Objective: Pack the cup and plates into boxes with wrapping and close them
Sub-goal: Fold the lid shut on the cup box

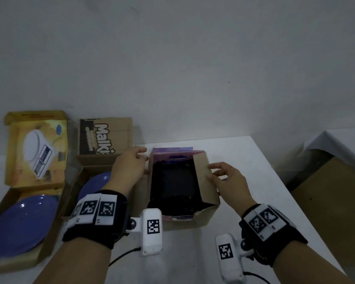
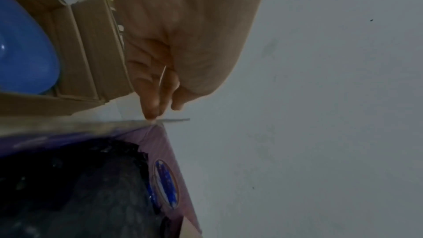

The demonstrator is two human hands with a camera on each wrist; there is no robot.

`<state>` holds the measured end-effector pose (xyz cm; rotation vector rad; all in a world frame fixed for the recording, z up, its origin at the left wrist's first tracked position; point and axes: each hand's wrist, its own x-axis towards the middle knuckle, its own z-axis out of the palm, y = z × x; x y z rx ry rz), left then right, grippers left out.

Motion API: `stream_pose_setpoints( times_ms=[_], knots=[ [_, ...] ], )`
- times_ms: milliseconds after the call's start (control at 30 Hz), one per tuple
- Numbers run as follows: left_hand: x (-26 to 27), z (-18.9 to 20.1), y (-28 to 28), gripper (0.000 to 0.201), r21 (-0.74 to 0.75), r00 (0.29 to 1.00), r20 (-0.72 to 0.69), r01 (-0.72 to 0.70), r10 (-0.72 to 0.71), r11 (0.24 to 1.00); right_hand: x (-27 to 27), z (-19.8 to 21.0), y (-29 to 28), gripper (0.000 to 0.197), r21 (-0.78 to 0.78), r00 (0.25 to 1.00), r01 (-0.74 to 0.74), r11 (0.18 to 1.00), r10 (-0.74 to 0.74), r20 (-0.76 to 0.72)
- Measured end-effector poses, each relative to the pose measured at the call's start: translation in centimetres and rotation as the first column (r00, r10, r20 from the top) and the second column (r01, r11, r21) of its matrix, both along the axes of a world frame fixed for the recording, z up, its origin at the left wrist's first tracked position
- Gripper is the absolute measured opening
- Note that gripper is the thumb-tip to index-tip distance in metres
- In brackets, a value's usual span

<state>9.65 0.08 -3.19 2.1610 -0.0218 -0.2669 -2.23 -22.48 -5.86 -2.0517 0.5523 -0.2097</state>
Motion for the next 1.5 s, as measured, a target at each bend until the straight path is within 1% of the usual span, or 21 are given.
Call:
stream_pose_setpoints(
  times_ms=[67,100,133,233,333,400,500,733,800,933,1000,1033,1067,1133,1200,1233,1267,1300,1367,1433,1500],
  knots=[
    [0.4,-0.8,-0.2,0.038,0.143,0.996,-0.014,0.091,-0.09,0.986,0.1,0.1,0.1,0.028,-0.038,1.0,0.02,0.999,-0.021,-0.008],
    [0.6,-1.2,-0.3,0.042,0.185,0.993,-0.018,0.118,-0.116,0.976,0.3,0.2,0.1,0.031,-0.06,1.0,0.022,0.998,-0.023,-0.016],
    [0.7,-1.6,-0.4,0.043,0.172,0.991,-0.031,0.135,-0.132,0.976,0.4,0.2,0.1,0.033,-0.087,0.999,0.019,0.996,-0.021,-0.026],
    [0.6,-2.2,-0.7,0.036,-0.039,0.979,-0.121,0.16,-0.164,0.986,0.8,0.2,-0.1,0.035,-0.153,0.999,0.011,0.988,-0.018,-0.047],
    [0.6,-2.5,-0.9,0.043,-0.317,0.965,-0.208,0.091,-0.162,0.944,1.0,0.0,0.0,0.035,-0.208,0.998,-0.007,0.978,-0.006,-0.062],
    [0.8,-2.6,-1.0,0.052,-0.417,0.963,-0.222,0.046,-0.151,0.908,1.0,-0.1,0.0,0.035,-0.22,0.998,-0.008,0.976,-0.007,-0.07],
    [0.7,-2.5,-1.1,0.057,-0.487,0.974,-0.185,0.026,-0.132,0.873,0.9,0.1,0.1,0.035,-0.204,0.998,0.007,0.979,-0.019,-0.06],
    [0.0,-2.6,-1.1,0.051,-0.527,0.995,-0.065,0.03,-0.076,0.849,0.4,0.2,0.1,0.03,-0.14,0.998,0.018,0.99,-0.026,-0.055],
    [-0.6,-2.1,-0.8,0.04,-0.537,0.997,-0.034,0.041,-0.07,0.843,0.3,0.0,-0.2,0.022,-0.117,1.0,0.016,0.993,-0.019,-0.024],
    [-1.2,-2.0,0.7,0.023,-0.532,0.993,-0.104,-0.009,-0.054,0.847,-0.1,-0.3,0.1,0.009,0.004,1.0,-0.024,1.0,0.024,0.017],
    [-1.5,-1.9,1.4,0.019,-0.549,0.988,-0.133,-0.006,-0.08,0.836,-0.6,0.2,0.3,0.041,0.086,0.999,-0.043,0.995,0.041,0.019],
    [-1.8,-2.0,1.7,0.026,-0.541,0.987,-0.128,0.009,-0.093,0.841,-0.9,0.9,0.4,0.053,0.188,0.999,-0.048,0.981,0.05,-0.005],
    [-2.1,-2.0,2.0,0.029,-0.514,0.988,-0.112,0.034,-0.106,0.857,-1.2,1.5,0.5,0.058,0.288,0.997,-0.059,0.956,0.069,-0.025],
    [-2.8,-1.9,2.2,0.03,-0.453,0.989,-0.069,0.085,-0.13,0.887,-1.7,2.0,0.1,0.053,0.416,0.986,-0.152,0.897,0.167,-0.001],
    [-3.4,-1.9,2.6,0.043,-0.423,0.984,-0.066,0.123,-0.166,0.898,-2.3,2.0,-0.6,0.05,0.469,0.952,-0.28,0.838,0.304,0.026],
    [-3.8,-1.6,2.8,0.053,-0.413,0.977,-0.079,0.148,-0.197,0.899,-2.6,1.9,-1.0,0.05,0.461,0.915,-0.362,0.81,0.404,0.009],
    [-4.1,-1.5,3.0,0.06,-0.404,0.969,-0.094,0.171,-0.227,0.899,-2.9,2.1,-0.9,0.046,0.452,0.879,-0.424,0.785,0.476,-0.002],
    [-4.4,-1.4,3.3,0.067,-0.393,0.963,-0.106,0.189,-0.248,0.9,-3.1,2.0,-0.9,0.038,0.451,0.865,-0.449,0.772,0.501,0.003],
    [-4.6,-1.3,3.6,0.08,-0.393,0.954,-0.123,0.205,-0.273,0.896,-3.3,1.7,-0.5,0.022,0.431,0.906,-0.393,0.812,0.422,0.033],
    [-4.7,-1.1,3.8,0.091,-0.41,0.943,-0.13,0.229,-0.305,0.883,-3.4,1.0,-0.3,0.02,0.365,0.94,-0.332,0.87,0.335,0.058],
    [-4.7,-1.0,3.9,0.106,-0.399,0.934,-0.139,0.252,-0.33,0.882,-3.5,0.4,0.0,0.02,0.284,0.951,-0.305,0.909,0.305,0.047]
  ],
)
